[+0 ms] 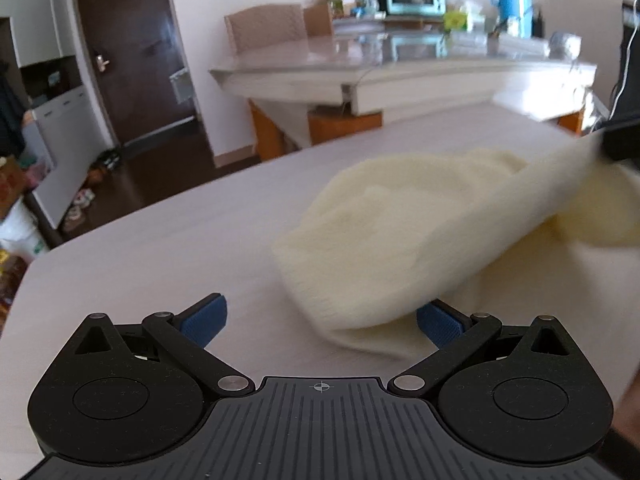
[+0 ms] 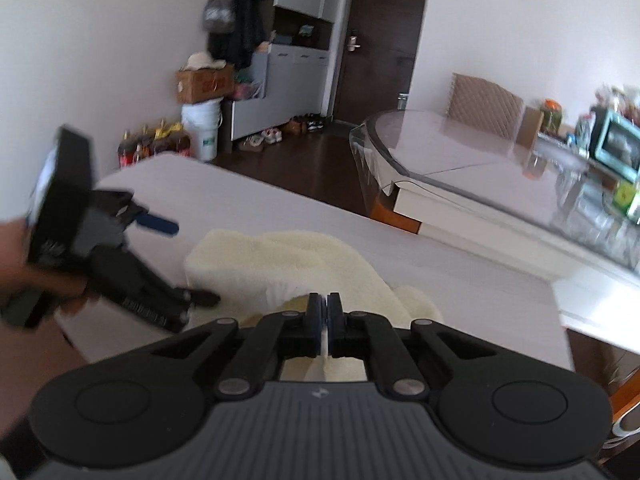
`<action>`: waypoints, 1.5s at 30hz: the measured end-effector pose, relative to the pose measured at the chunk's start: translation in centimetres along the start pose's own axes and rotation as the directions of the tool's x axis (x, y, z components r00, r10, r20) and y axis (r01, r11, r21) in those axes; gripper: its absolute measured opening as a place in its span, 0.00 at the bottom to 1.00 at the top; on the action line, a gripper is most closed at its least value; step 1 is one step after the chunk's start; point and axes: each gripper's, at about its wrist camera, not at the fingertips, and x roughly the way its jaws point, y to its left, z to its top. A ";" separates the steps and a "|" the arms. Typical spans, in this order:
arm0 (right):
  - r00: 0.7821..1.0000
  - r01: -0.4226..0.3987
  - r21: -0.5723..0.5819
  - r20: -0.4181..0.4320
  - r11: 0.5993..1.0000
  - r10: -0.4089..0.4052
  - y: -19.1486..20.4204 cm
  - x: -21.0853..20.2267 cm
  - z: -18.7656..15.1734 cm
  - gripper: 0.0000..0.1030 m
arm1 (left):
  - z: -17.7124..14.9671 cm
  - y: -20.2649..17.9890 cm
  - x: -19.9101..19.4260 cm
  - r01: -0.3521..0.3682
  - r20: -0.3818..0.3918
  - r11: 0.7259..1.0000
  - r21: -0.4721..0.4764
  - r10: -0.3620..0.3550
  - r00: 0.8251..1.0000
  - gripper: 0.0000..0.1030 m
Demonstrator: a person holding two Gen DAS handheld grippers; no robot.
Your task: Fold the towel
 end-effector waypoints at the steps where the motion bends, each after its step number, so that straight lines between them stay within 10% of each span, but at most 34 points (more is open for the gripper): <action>1: 1.000 0.008 0.005 -0.014 1.000 -0.008 -0.1 -0.1 -0.6 0.03 | -0.1 0.0 -0.1 0.004 0.001 1.000 -0.003 -0.004 1.000 1.00; 8: 0.997 0.014 0.099 -0.072 0.995 -0.007 -0.9 -0.1 -3.9 0.05 | -0.9 -0.2 -2.1 0.146 0.012 0.989 0.015 -0.146 0.989 1.00; 11: 0.998 -0.020 0.141 -0.062 0.990 0.029 -1.0 -0.2 -4.4 0.21 | -1.0 -0.7 -2.5 0.238 0.013 0.970 0.048 -0.239 0.971 1.00; 22: 0.995 -0.072 0.212 -0.056 0.975 0.086 -0.9 0.2 -5.6 0.45 | -0.5 -2.3 -2.7 0.533 -0.017 0.834 0.141 -0.536 0.844 1.00; 40: 0.999 0.054 0.320 -0.023 0.946 -0.049 -3.7 1.7 -6.1 0.58 | -4.1 -0.3 -5.3 0.498 -0.186 0.829 0.252 -0.464 0.866 1.00; 45: 0.995 0.097 0.306 -0.015 0.947 -0.097 -4.6 2.2 -5.4 0.67 | -3.9 0.8 -6.1 0.528 -0.212 0.817 0.233 -0.487 0.847 1.00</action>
